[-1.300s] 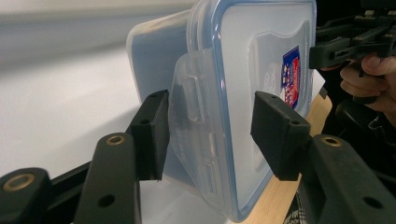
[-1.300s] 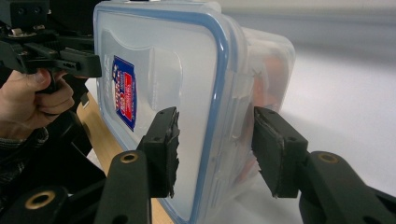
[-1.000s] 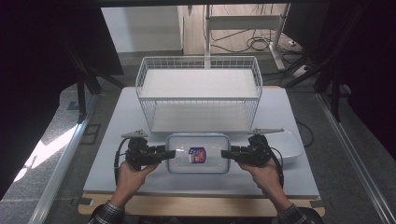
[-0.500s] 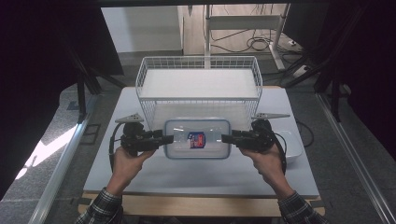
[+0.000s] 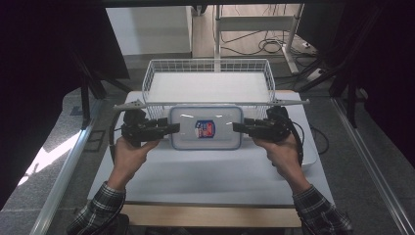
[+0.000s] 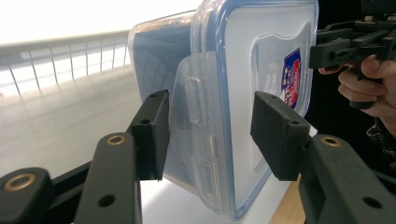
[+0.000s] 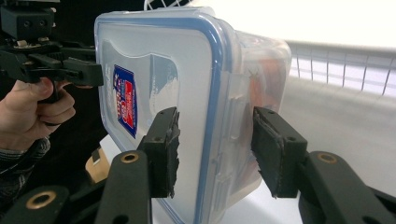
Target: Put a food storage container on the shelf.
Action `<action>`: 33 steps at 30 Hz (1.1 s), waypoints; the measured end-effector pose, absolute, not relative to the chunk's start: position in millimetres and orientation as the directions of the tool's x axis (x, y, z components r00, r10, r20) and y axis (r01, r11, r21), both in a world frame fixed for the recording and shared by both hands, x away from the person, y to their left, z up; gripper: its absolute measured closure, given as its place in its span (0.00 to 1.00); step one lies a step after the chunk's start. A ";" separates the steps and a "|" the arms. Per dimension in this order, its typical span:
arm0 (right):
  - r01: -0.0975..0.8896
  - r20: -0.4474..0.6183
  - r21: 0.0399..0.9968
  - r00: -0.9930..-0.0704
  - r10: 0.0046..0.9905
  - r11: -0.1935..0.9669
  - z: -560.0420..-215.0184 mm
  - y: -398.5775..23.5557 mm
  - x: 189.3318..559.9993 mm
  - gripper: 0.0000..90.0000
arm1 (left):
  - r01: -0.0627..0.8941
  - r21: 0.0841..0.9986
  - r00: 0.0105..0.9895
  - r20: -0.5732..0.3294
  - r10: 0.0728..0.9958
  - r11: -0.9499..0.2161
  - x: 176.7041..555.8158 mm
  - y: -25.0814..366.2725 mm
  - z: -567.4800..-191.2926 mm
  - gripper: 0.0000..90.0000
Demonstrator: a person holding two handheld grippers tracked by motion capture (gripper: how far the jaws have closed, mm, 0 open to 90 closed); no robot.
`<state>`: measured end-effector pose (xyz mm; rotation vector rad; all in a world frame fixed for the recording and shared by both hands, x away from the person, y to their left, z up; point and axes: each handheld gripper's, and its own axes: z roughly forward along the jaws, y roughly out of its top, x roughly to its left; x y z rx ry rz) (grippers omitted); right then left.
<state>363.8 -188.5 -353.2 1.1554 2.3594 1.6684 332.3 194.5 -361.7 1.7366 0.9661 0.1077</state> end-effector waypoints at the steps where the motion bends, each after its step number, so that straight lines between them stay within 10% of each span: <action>1: 0.547 0.376 0.824 -0.724 0.579 0.150 -353.2 -188.5 363.8 0.59 | 0.547 0.834 0.664 -0.377 0.646 -0.076 332.3 194.5 -361.7 0.54; 33: 0.517 0.359 0.850 -0.710 0.606 0.102 -284.9 -172.7 438.7 0.58 | 0.527 0.849 0.667 -0.386 0.637 -0.038 415.0 209.4 -302.8 0.54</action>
